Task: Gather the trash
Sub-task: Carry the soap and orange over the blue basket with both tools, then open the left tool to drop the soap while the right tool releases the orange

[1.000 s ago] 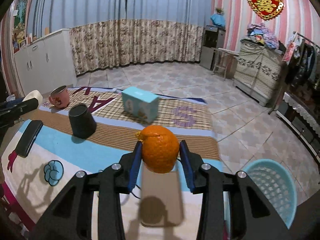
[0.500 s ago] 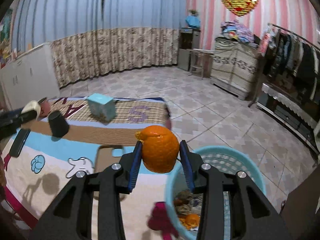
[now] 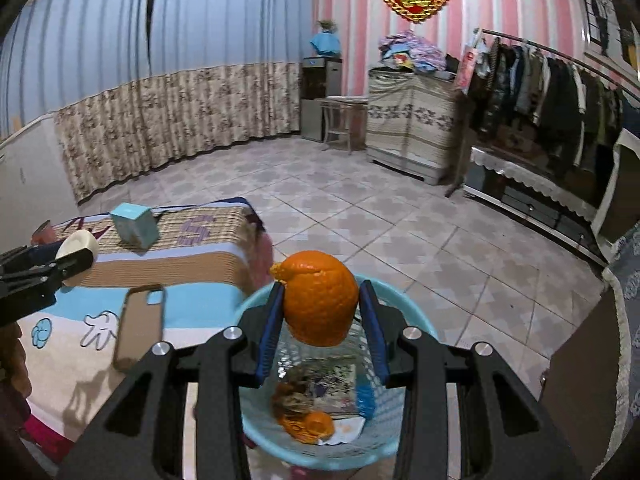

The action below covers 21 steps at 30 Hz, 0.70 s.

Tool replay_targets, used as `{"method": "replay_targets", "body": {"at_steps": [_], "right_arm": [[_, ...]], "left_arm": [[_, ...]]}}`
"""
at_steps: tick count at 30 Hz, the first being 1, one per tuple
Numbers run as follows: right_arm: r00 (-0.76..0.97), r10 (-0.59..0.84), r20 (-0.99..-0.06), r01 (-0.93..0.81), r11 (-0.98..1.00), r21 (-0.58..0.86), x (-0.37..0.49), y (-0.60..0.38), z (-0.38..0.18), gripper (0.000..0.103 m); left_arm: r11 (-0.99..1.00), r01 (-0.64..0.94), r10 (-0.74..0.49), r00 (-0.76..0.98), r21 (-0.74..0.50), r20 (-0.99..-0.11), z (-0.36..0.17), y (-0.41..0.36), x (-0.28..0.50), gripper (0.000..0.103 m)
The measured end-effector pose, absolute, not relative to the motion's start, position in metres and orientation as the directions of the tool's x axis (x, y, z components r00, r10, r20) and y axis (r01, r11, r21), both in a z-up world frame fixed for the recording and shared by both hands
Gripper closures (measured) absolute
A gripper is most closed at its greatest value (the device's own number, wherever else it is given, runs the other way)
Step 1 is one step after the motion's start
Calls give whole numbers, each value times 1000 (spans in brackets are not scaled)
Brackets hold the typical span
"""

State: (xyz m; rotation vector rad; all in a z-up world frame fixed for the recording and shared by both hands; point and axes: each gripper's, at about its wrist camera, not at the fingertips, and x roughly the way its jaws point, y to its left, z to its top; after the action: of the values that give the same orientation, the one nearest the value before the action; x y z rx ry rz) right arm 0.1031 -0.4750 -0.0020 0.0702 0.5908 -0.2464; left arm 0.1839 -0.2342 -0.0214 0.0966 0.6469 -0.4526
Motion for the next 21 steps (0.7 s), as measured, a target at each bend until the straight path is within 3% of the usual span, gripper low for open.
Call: {"method": "replay_targets", "body": {"at_steps": [21], "right_arm": [[746,-241,-621,345,937,51,105,-529,-52,65]], "left_arm": [[795,603,-489,581,-59,-650,-67,-376,187,42]]}}
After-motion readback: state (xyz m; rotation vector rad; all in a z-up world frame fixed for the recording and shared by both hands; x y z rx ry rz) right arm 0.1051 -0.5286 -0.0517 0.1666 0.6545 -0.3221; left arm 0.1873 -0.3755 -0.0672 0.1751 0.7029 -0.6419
